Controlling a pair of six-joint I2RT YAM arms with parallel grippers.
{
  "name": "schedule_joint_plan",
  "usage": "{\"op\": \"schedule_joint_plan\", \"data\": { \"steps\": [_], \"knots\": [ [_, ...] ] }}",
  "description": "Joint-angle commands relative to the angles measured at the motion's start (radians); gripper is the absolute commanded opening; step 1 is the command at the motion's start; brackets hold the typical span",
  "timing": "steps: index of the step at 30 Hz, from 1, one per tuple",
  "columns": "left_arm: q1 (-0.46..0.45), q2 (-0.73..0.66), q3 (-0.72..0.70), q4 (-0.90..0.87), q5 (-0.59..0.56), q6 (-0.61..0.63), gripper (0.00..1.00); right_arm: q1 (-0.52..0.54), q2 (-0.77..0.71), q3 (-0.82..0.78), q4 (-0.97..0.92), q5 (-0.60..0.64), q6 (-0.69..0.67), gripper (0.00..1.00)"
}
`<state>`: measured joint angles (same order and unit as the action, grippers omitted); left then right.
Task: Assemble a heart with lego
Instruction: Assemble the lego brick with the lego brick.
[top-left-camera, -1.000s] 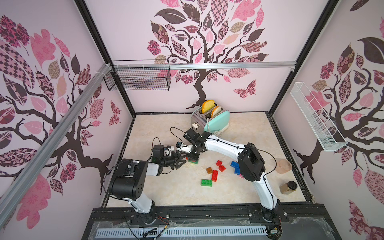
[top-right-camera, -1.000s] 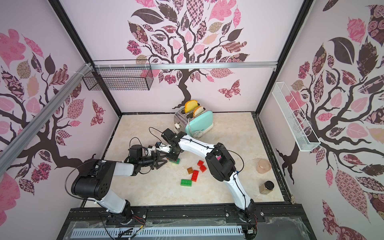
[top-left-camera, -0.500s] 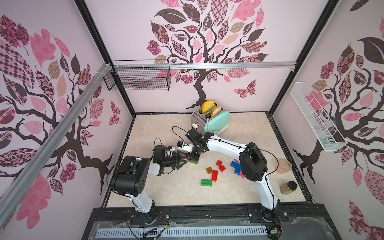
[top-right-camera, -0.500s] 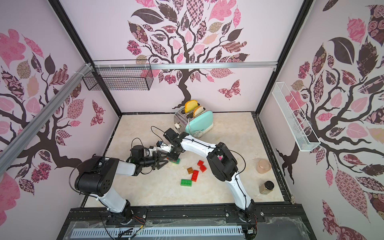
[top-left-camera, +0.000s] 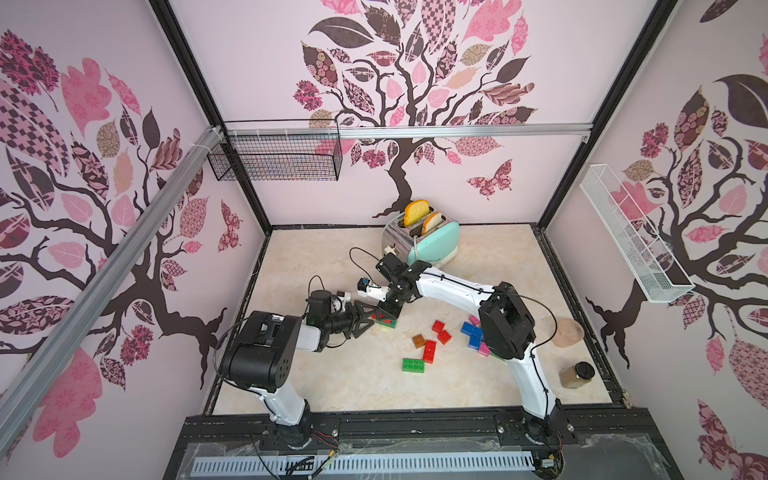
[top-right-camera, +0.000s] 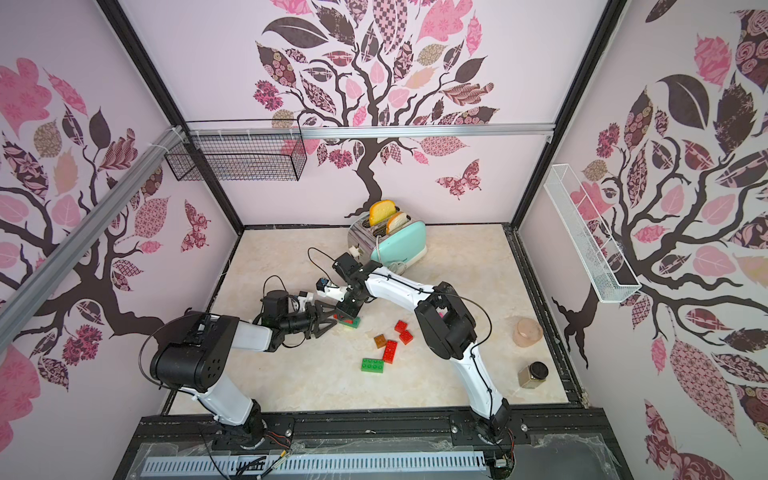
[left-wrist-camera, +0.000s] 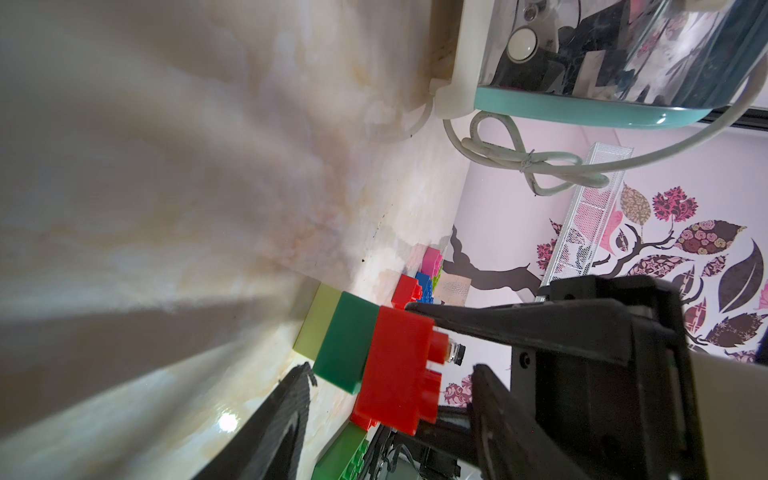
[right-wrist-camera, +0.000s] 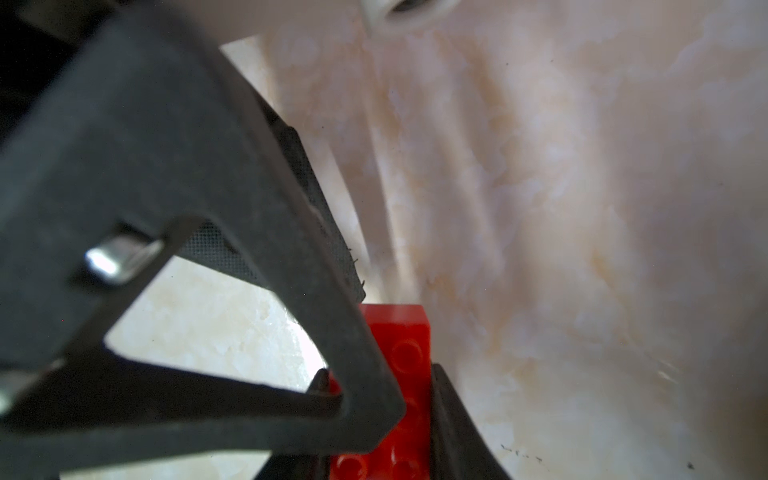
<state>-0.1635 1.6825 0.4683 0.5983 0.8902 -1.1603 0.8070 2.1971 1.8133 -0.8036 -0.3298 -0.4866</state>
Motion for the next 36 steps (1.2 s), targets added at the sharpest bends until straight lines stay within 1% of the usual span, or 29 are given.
{"op": "schedule_joint_plan", "data": {
  "steps": [1,5,11,14,15,19,22,24,30,36],
  "knots": [
    [-0.013,0.016,0.003,-0.002,0.018,0.006,0.64,-0.003,0.053,-0.059,-0.008,-0.003,0.016,0.23],
    [-0.013,0.014,0.005,-0.002,0.017,0.007,0.64,0.007,0.045,-0.101,0.051,0.117,0.010,0.21],
    [-0.015,0.014,0.002,-0.002,0.015,0.008,0.64,0.015,0.001,-0.169,0.127,0.173,0.001,0.21],
    [-0.015,0.011,0.001,-0.002,0.015,0.009,0.64,0.035,-0.010,-0.197,0.161,0.240,-0.003,0.21],
    [-0.014,0.010,0.000,-0.002,0.016,0.009,0.64,0.037,-0.009,-0.202,0.167,0.243,0.004,0.21],
    [-0.022,0.011,-0.002,0.000,0.015,0.013,0.63,0.036,-0.002,-0.210,0.171,0.204,0.027,0.21],
    [-0.027,0.015,-0.002,0.006,0.015,0.013,0.58,0.035,0.004,-0.209,0.168,0.173,0.035,0.22],
    [-0.030,0.020,-0.004,0.016,0.015,0.009,0.53,0.034,0.009,-0.204,0.158,0.154,0.037,0.22],
    [-0.040,0.037,-0.006,0.039,0.013,0.003,0.51,0.025,0.007,-0.213,0.163,0.105,0.042,0.22],
    [-0.046,0.057,-0.010,0.066,0.014,-0.010,0.44,0.015,0.011,-0.229,0.170,0.066,0.046,0.21]
  ]
}}
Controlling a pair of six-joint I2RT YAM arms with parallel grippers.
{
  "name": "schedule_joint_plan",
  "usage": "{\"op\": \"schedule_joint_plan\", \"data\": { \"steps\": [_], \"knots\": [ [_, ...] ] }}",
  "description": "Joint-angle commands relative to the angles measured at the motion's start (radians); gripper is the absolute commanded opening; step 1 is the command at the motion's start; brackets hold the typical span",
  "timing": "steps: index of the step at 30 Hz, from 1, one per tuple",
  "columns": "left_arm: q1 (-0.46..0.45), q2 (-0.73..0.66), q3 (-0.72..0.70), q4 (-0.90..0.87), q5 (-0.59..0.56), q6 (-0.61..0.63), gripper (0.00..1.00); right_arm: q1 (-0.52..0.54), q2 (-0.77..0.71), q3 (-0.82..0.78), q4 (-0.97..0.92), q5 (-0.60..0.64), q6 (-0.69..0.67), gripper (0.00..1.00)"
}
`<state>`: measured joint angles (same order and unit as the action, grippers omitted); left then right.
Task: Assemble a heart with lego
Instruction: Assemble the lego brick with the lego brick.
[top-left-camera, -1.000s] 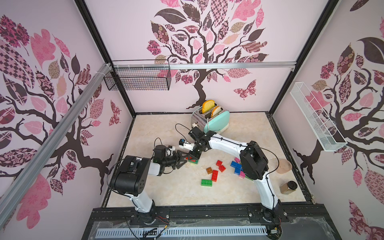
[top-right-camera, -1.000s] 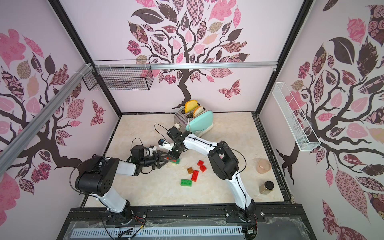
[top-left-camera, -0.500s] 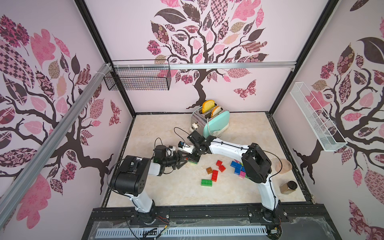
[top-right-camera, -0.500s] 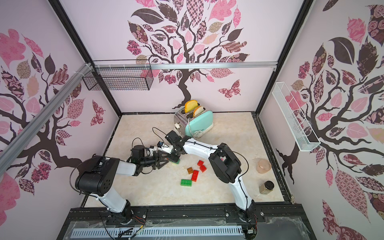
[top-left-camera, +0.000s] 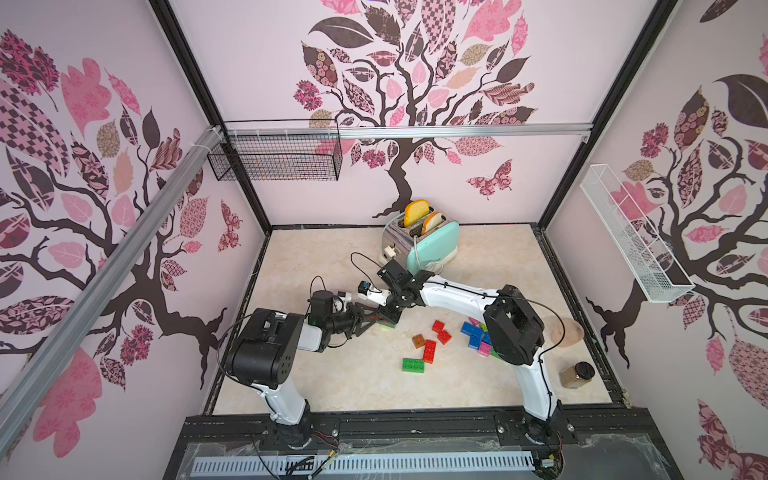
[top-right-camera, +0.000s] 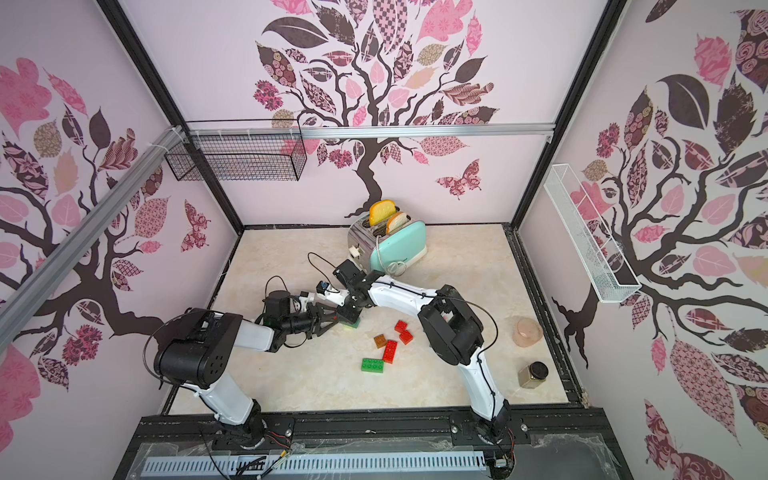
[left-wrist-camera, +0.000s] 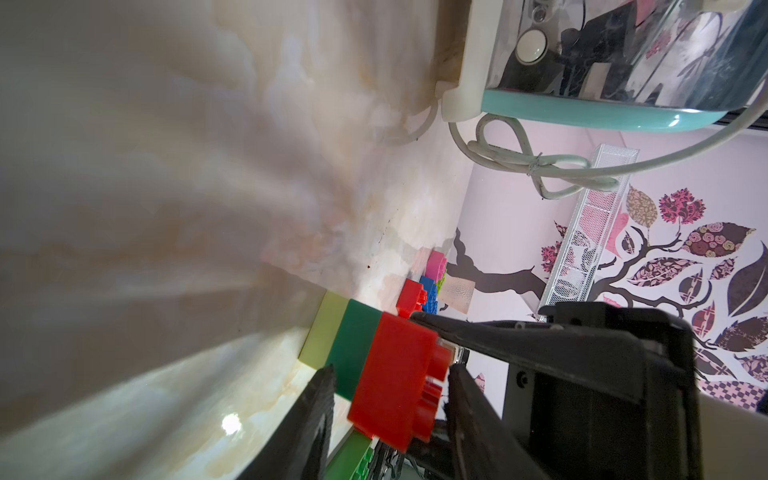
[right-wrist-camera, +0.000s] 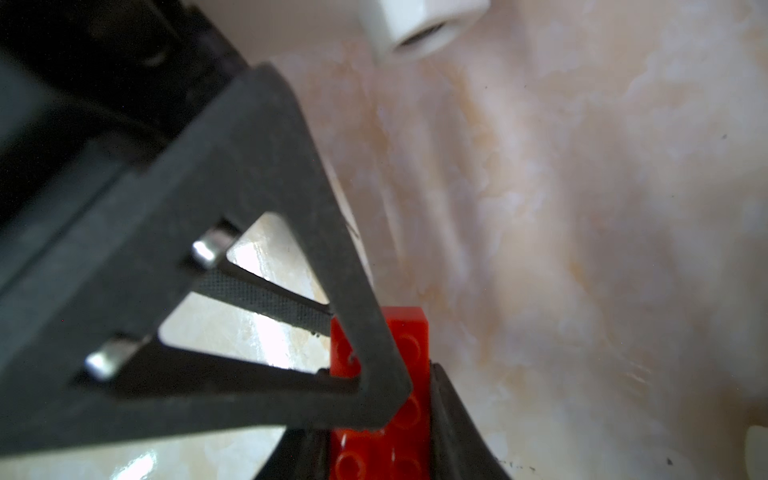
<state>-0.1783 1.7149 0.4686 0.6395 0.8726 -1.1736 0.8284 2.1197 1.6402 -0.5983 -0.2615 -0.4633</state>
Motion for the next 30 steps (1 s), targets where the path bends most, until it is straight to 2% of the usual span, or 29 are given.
{"op": "schedule_joint_plan", "data": {
  "steps": [1,5,9,17,22,27,30],
  "knots": [
    [-0.032,0.025,-0.010,0.026,0.033,0.003,0.44,-0.007,0.089,-0.057,-0.036,-0.010,0.023,0.21],
    [-0.034,0.025,-0.004,0.026,0.035,0.003,0.43,-0.012,0.091,-0.069,-0.026,-0.016,0.029,0.21],
    [-0.035,0.020,0.001,0.025,0.037,0.002,0.46,-0.012,0.069,-0.085,-0.010,-0.002,0.029,0.22],
    [-0.035,-0.032,0.008,-0.001,0.036,0.015,0.61,-0.011,0.007,-0.146,0.076,0.040,0.031,0.26],
    [-0.035,-0.052,0.013,-0.016,0.036,0.023,0.64,-0.010,-0.013,-0.159,0.103,0.061,0.046,0.37],
    [-0.035,-0.076,0.008,0.035,0.044,-0.001,0.67,-0.023,-0.070,-0.183,0.124,0.050,0.077,0.59],
    [-0.035,-0.125,0.013,0.006,0.043,0.016,0.70,-0.039,-0.132,-0.222,0.146,0.031,0.108,0.63]
  ]
}}
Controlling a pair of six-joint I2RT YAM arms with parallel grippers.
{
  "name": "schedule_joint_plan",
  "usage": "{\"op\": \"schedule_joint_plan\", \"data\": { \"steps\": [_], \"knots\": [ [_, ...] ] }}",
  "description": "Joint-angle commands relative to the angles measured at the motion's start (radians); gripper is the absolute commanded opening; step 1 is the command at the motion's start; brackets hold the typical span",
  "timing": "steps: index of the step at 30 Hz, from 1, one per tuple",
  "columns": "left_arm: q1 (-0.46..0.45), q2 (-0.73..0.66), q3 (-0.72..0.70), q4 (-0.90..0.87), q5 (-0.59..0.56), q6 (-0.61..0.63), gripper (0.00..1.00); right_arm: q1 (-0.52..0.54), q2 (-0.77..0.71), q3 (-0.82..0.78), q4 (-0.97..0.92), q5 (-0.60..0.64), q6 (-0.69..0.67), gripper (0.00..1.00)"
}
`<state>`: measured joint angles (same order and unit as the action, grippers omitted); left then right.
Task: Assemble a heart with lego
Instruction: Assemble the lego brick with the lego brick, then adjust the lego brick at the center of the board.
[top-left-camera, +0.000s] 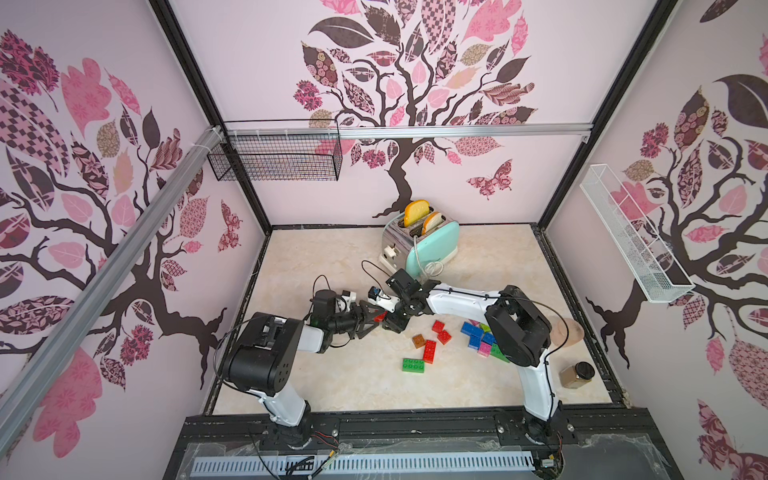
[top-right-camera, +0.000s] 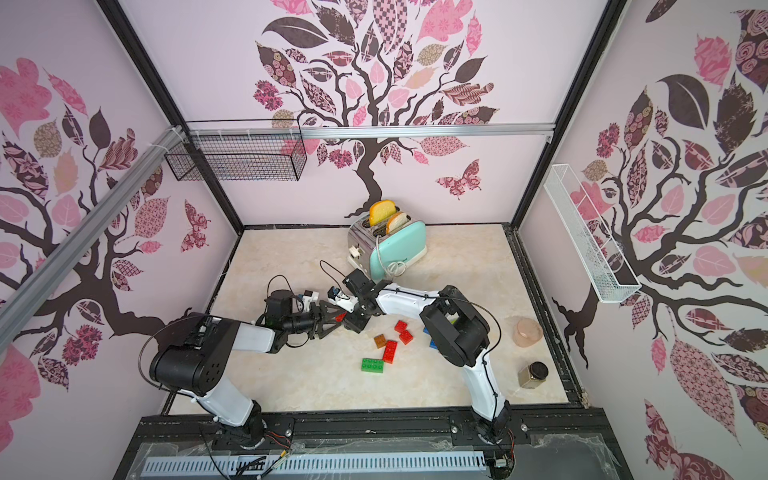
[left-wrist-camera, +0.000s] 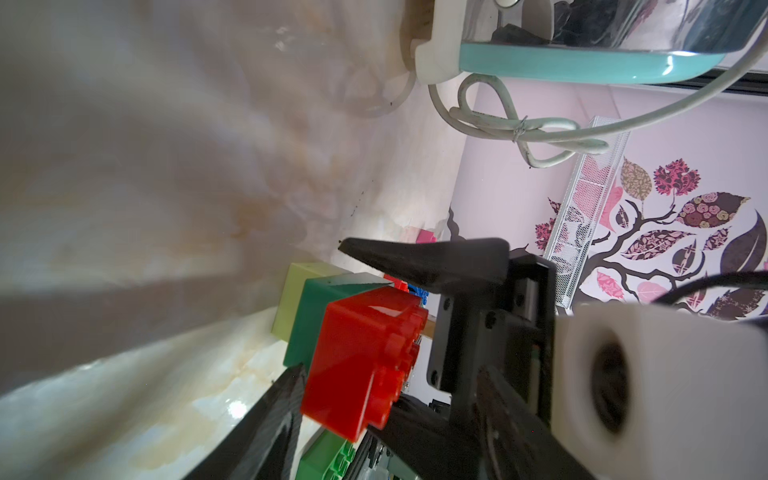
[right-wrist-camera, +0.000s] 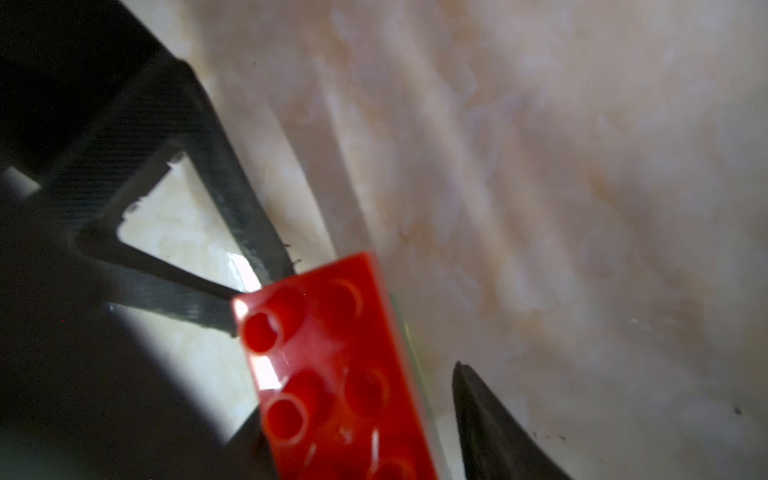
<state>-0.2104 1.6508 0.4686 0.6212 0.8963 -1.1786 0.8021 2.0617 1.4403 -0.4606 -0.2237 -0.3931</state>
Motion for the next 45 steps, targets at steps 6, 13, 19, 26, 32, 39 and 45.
{"op": "schedule_joint_plan", "data": {
  "steps": [6,13,19,26,32,39,45],
  "knots": [
    [-0.003,-0.143,0.028,-0.068,0.003,0.076,0.75,-0.042,-0.201,-0.098,-0.002,-0.042,0.092,0.73],
    [-0.003,-0.127,0.021,-0.049,0.001,0.073,0.76,-0.050,-0.275,-0.201,-0.054,-0.027,0.126,0.76],
    [-0.004,-0.106,0.013,-0.004,0.010,0.041,0.76,-0.050,-0.290,-0.236,-0.052,-0.050,0.146,0.76],
    [-0.001,-0.140,0.032,-0.076,-0.001,0.071,0.77,-0.036,-0.302,-0.272,0.003,-0.067,0.185,0.76],
    [0.014,-0.157,0.028,-0.082,0.001,0.060,0.78,-0.001,-0.223,-0.179,0.003,-0.013,0.206,0.76],
    [0.076,-0.218,0.019,-0.151,0.019,0.088,0.79,0.007,-0.180,-0.204,0.097,0.029,0.237,0.76],
    [0.080,-0.209,0.020,-0.131,0.023,0.078,0.79,0.021,-0.198,-0.314,0.281,0.147,0.295,0.74]
  ]
}}
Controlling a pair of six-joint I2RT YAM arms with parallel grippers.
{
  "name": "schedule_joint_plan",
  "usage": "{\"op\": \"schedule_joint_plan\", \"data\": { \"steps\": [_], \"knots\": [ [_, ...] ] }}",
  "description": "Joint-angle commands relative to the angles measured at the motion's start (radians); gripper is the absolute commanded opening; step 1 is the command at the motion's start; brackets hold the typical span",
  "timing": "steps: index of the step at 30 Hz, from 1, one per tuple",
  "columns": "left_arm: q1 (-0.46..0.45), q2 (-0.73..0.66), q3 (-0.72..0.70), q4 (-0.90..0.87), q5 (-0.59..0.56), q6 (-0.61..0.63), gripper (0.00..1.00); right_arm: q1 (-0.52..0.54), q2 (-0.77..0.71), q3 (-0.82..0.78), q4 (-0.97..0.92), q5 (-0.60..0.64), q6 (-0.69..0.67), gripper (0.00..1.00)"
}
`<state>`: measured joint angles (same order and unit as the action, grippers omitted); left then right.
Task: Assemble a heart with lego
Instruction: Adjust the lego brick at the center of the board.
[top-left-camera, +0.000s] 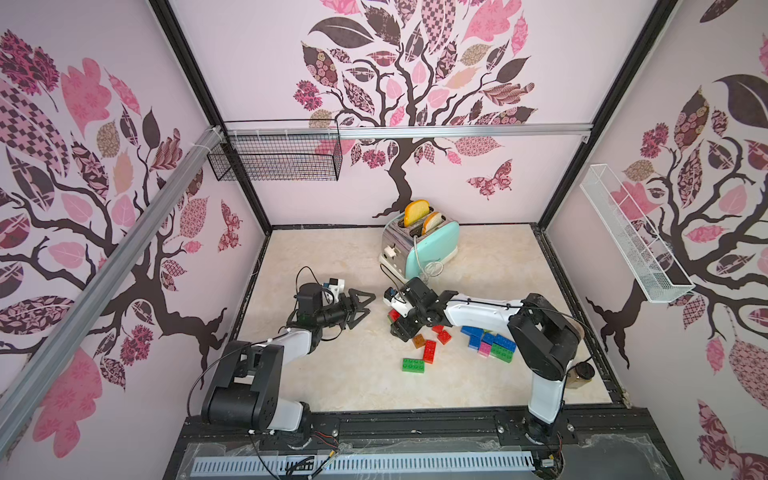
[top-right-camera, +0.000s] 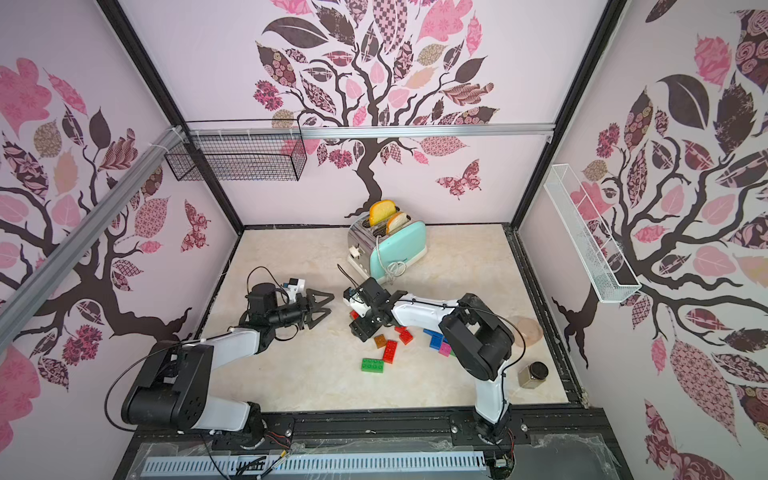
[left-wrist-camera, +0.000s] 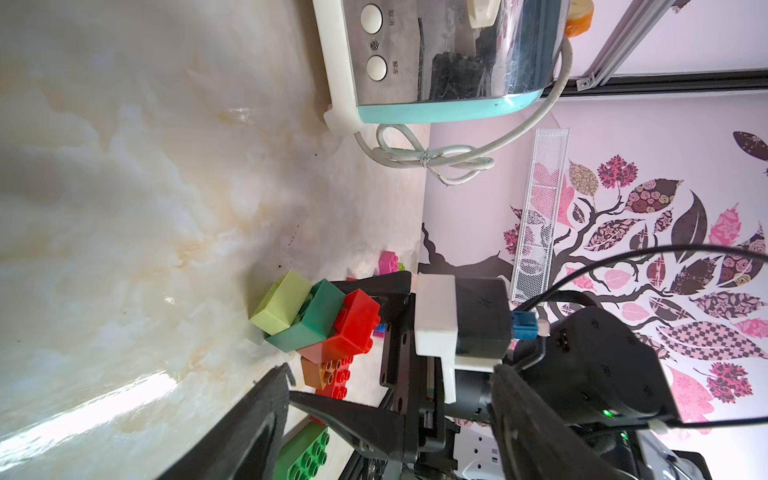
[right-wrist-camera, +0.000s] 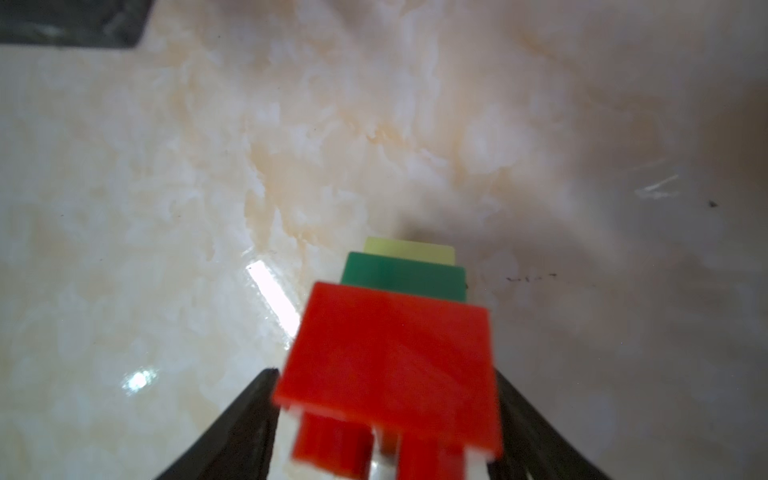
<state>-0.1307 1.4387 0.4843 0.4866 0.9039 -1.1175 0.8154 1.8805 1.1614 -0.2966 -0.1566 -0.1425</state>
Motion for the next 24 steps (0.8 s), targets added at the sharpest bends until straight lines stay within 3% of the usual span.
{"op": "schedule_joint_plan", "data": {
  "steps": [1,10,17,24],
  "knots": [
    [0.001,0.005,0.004,0.011,0.016,0.013,0.79,0.007,-0.018,-0.053,0.150,0.095,0.054,0.73],
    [0.001,0.008,0.003,0.017,0.018,0.011,0.79,0.008,-0.025,-0.149,0.322,0.096,0.086,0.53],
    [0.002,0.012,0.003,0.016,0.016,0.012,0.79,0.008,-0.047,-0.161,0.311,0.061,0.060,0.31],
    [0.002,0.014,-0.001,0.020,0.015,0.013,0.79,0.008,-0.066,-0.115,0.198,0.034,-0.010,0.23]
  ]
}}
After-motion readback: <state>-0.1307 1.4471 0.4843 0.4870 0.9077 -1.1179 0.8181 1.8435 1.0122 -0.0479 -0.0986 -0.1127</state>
